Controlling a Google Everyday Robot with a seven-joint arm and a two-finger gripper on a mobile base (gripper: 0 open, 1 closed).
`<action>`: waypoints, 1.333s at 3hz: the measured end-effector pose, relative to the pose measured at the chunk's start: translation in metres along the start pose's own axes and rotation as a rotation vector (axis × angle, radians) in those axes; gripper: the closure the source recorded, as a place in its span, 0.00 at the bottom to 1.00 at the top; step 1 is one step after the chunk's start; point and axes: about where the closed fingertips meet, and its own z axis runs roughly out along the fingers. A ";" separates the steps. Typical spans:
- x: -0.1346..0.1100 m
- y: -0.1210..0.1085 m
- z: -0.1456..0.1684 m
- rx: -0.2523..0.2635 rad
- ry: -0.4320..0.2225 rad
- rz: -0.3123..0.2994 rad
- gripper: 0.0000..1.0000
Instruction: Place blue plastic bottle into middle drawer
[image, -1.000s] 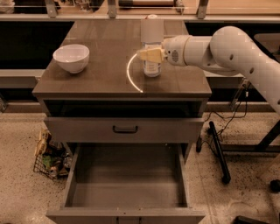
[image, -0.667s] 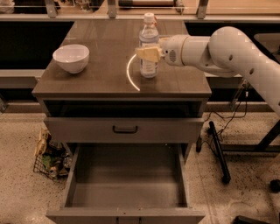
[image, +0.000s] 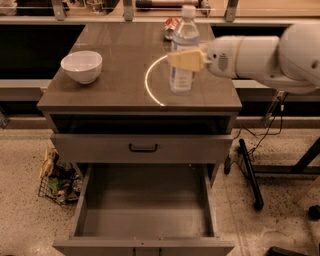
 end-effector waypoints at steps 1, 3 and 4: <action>0.027 0.041 -0.037 -0.027 0.024 0.063 1.00; 0.036 0.048 -0.047 -0.009 0.045 0.084 1.00; 0.054 0.074 -0.051 -0.003 0.060 0.126 1.00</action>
Offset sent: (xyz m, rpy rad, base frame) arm -0.0575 -0.0063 -0.0121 0.0227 0.0644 0.0140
